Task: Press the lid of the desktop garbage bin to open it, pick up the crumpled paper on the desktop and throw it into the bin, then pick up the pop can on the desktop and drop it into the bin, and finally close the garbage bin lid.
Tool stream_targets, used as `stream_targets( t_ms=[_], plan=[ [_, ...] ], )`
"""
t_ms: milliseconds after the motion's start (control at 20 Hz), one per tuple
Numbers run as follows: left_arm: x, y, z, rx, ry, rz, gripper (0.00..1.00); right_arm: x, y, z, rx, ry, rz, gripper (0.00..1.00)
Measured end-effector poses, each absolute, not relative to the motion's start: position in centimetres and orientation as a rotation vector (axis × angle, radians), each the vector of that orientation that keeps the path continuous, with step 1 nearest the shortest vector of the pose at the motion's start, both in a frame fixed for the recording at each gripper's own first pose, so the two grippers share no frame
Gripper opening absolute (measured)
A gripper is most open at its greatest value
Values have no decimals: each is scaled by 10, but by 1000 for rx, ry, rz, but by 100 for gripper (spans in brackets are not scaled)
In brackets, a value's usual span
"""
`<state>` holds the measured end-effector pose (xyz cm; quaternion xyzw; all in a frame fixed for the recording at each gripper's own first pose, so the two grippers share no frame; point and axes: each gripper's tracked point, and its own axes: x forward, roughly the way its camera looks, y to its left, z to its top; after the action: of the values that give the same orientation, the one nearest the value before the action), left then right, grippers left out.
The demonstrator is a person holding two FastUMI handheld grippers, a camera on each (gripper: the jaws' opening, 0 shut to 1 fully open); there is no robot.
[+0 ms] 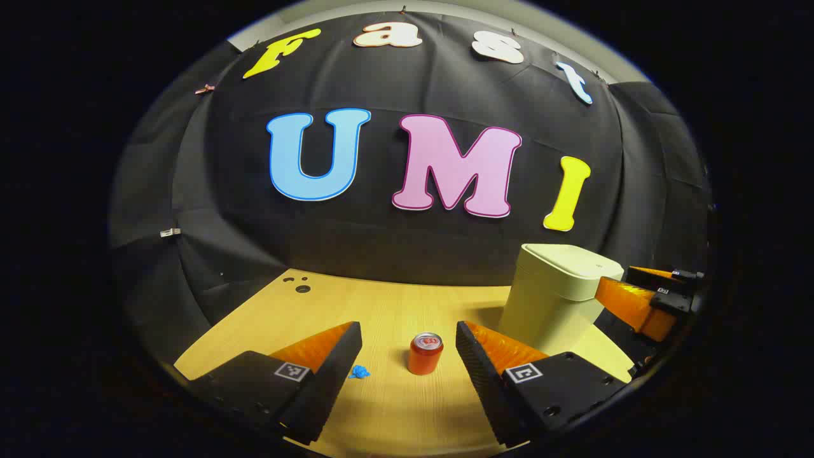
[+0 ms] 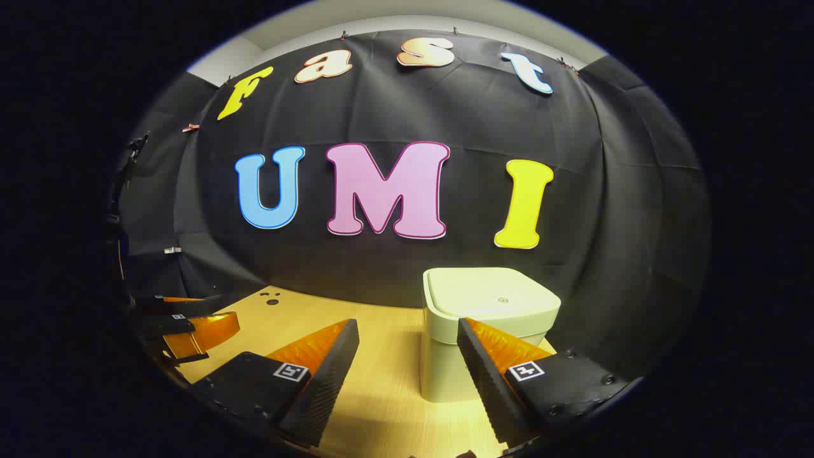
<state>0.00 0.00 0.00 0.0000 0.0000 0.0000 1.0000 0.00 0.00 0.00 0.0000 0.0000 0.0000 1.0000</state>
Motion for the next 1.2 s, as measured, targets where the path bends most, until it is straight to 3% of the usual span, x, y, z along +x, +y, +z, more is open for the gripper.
stream_targets(
  t_ms=[1200],
  plan=[
    [-2, 1, -16, 63, 3, 6, 96, -1, -29, 22, -18, -37, -63, 98]
  ],
)
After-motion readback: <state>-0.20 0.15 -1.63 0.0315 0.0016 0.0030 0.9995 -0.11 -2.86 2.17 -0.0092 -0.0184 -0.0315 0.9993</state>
